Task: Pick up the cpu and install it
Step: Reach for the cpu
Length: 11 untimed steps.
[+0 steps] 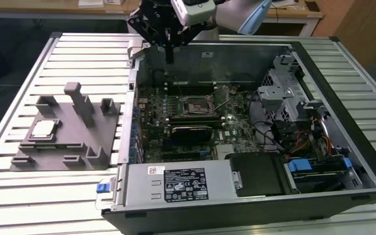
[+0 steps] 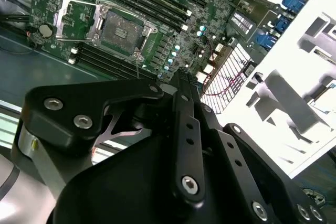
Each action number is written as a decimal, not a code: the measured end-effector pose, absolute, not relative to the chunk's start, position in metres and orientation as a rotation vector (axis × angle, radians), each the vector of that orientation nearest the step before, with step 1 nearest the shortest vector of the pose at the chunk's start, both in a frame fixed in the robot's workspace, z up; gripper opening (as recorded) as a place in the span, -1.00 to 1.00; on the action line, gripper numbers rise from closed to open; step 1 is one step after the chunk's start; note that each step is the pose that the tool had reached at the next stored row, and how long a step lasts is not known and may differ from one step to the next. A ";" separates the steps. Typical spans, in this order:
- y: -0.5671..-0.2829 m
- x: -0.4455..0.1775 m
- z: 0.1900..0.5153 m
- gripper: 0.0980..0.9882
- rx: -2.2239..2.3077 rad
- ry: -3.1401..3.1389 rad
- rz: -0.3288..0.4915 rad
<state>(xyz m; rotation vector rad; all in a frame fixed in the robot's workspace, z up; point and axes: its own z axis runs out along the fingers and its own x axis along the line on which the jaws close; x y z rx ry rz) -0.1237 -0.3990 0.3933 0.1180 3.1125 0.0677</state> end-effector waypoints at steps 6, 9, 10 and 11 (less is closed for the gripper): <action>-0.399 -0.128 0.393 -0.98 0.118 3.112 0.068; -0.399 -0.130 0.393 -0.98 0.118 3.113 0.068; -0.399 -0.131 0.393 -0.98 0.118 3.112 0.068; -0.399 -0.132 0.393 -0.98 0.118 3.112 0.068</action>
